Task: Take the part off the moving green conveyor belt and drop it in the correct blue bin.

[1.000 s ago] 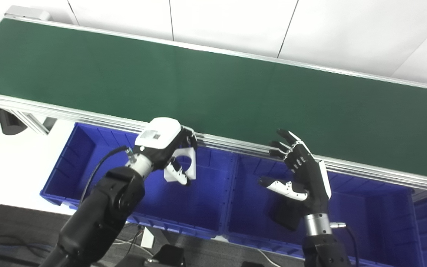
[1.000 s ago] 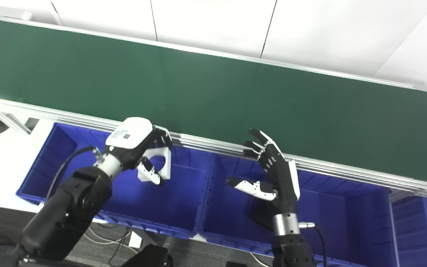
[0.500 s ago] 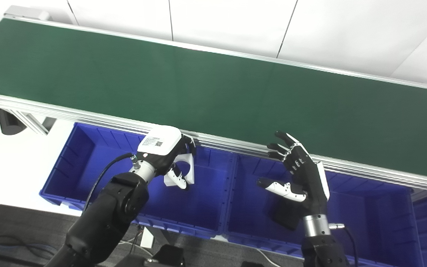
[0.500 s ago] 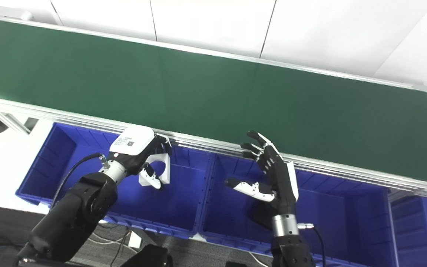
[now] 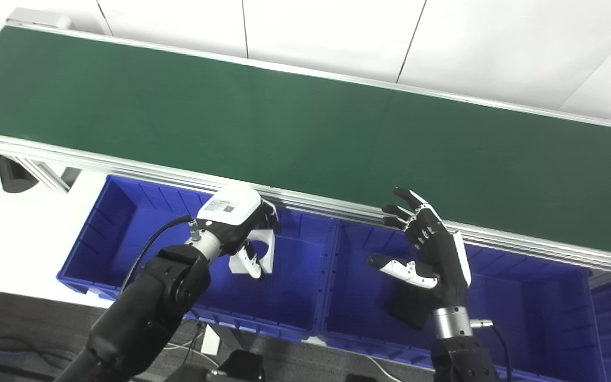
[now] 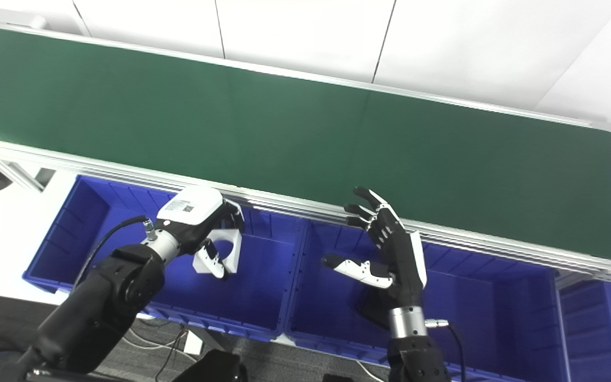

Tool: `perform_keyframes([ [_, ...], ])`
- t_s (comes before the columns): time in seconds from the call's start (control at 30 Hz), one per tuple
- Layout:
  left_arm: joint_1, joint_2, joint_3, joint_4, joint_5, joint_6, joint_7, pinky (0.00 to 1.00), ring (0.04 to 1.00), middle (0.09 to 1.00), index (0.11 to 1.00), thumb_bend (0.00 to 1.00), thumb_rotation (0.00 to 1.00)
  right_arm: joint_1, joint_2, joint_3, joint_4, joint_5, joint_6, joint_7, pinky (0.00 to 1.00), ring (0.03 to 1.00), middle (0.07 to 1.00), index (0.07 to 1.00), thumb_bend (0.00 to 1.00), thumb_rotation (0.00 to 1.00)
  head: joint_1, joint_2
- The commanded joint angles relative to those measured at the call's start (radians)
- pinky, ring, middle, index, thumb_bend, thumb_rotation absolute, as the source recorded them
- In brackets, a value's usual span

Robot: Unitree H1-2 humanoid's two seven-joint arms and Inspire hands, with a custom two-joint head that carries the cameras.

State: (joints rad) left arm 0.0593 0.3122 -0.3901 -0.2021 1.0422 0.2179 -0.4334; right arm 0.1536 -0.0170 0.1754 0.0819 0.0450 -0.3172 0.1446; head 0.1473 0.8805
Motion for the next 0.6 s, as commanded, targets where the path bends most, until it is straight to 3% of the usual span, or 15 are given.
perform_keyframes([
  [0.0, -0.023, 0.019, -0.003, -0.045, 0.018, 0.006, -0.023, 0.52, 0.680, 0.747, 0.699, 1.00, 0.25, -0.010, 0.009, -0.001, -0.016, 0.006, -0.046, 0.007, 0.69, 0.762, 0.879, 0.787, 0.88, 0.22, 0.000, 0.001],
  [0.23, -0.026, 0.020, 0.009, -0.098, -0.015, 0.008, -0.102, 0.52, 0.692, 0.753, 0.724, 1.00, 0.29, -0.010, 0.012, -0.001, -0.015, 0.006, -0.043, 0.006, 0.68, 0.758, 0.875, 0.788, 0.89, 0.22, -0.007, -0.002],
  [0.37, -0.014, 0.009, 0.025, -0.148, -0.086, -0.004, -0.122, 0.50, 0.680, 0.747, 0.726, 1.00, 0.34, -0.008, 0.010, -0.001, -0.015, 0.004, -0.043, 0.006, 0.68, 0.760, 0.878, 0.788, 0.89, 0.22, -0.013, -0.007],
  [0.5, 0.007, -0.028, 0.034, -0.254, -0.171, 0.022, -0.154, 0.53, 0.688, 0.748, 0.736, 1.00, 0.38, -0.007, 0.011, -0.003, -0.008, -0.003, -0.047, 0.002, 0.68, 0.753, 0.874, 0.785, 0.90, 0.22, -0.027, -0.016],
  [0.57, 0.016, -0.050, 0.041, -0.286, -0.213, 0.021, -0.145, 0.55, 0.693, 0.751, 0.740, 1.00, 0.40, -0.007, 0.012, -0.003, 0.001, -0.006, -0.052, 0.000, 0.67, 0.749, 0.871, 0.784, 0.90, 0.22, -0.073, -0.037],
])
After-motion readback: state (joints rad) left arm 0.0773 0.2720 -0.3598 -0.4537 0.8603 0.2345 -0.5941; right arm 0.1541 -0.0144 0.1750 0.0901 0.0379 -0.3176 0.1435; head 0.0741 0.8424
